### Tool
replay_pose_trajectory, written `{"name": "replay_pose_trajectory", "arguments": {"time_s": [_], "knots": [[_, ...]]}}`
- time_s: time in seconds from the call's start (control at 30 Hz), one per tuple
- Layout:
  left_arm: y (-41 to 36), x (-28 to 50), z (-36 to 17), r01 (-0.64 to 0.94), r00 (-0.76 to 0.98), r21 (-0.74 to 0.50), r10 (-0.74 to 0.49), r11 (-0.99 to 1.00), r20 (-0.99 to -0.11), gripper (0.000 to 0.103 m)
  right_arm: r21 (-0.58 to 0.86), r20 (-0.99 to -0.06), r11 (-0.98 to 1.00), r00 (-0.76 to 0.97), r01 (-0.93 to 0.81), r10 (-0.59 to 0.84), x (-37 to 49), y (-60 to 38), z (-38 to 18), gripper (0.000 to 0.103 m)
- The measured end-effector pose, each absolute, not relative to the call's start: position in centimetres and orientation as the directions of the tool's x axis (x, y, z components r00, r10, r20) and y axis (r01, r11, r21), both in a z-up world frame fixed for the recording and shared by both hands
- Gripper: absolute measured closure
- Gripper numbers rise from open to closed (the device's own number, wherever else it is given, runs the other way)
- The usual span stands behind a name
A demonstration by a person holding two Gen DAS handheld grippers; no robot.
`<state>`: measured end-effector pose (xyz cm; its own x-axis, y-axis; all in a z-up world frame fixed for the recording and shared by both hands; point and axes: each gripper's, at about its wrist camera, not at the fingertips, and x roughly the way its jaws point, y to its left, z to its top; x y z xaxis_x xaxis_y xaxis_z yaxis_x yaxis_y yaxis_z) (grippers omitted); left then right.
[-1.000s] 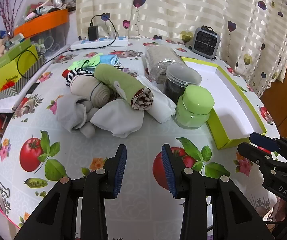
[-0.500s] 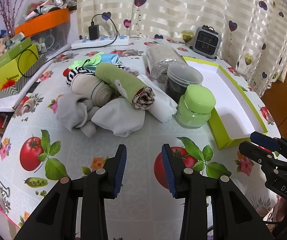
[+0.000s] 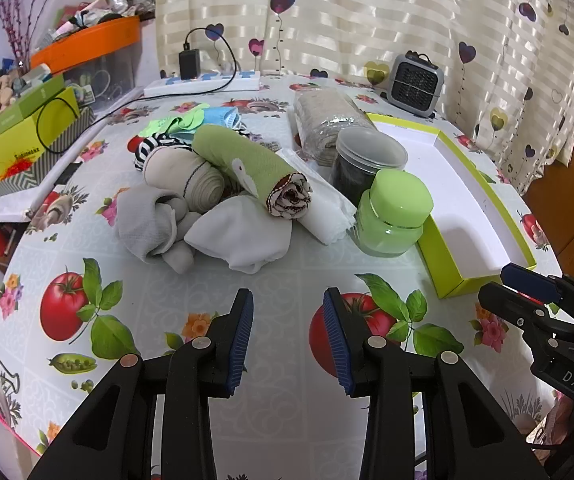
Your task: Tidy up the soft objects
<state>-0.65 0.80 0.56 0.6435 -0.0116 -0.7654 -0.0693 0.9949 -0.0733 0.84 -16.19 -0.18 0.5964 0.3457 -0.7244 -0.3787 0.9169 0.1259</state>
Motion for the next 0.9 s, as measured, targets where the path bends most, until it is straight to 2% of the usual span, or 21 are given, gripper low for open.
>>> {"name": "replay_pose_trajectory", "arguments": {"time_s": [0.9], "knots": [[0.9, -0.6, 0.5, -0.071, 0.643, -0.075, -0.012, 0.995, -0.766, 0.068, 0.105, -0.696, 0.889, 0.605, -0.446, 0.386, 0.4, -14.2, 1.0, 0.058]]}}
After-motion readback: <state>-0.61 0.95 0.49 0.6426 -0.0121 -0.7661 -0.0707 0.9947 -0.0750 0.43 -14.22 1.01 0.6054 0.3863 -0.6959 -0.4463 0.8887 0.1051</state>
